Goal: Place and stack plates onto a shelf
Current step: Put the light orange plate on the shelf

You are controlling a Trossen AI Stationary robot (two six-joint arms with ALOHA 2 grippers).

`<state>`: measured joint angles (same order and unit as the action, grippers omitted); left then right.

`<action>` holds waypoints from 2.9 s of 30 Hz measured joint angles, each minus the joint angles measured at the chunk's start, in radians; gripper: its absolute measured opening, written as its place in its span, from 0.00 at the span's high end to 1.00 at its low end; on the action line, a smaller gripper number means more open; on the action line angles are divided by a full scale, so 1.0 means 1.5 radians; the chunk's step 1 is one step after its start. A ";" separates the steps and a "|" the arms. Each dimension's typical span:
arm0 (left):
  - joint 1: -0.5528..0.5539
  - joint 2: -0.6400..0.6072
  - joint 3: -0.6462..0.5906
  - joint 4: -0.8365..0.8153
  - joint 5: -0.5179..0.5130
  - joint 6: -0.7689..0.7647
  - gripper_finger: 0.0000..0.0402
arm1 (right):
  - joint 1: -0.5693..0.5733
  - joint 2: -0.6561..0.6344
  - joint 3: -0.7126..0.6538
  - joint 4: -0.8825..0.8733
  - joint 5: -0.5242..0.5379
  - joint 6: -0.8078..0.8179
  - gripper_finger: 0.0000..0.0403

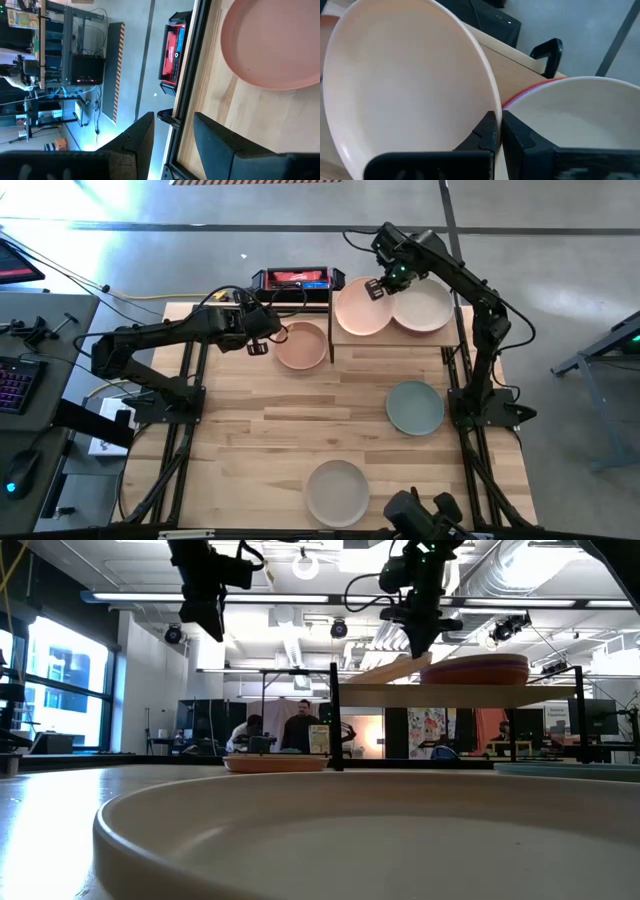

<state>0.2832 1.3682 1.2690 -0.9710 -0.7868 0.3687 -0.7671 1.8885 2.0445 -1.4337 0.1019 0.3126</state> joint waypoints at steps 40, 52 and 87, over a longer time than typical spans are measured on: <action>0.000 0.000 0.000 0.000 0.000 0.001 0.69 | 0.009 0.034 0.000 -0.040 -0.001 0.020 1.00; 0.000 0.000 0.000 0.000 0.000 0.000 0.69 | 0.010 0.034 0.000 -0.036 -0.005 0.030 1.00; -0.001 0.000 0.000 0.000 0.000 0.000 0.69 | 0.012 0.063 0.000 -0.029 0.003 0.018 1.00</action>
<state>0.2825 1.3685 1.2690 -0.9710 -0.7866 0.3690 -0.7488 1.9831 2.0445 -1.4779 0.1061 0.3390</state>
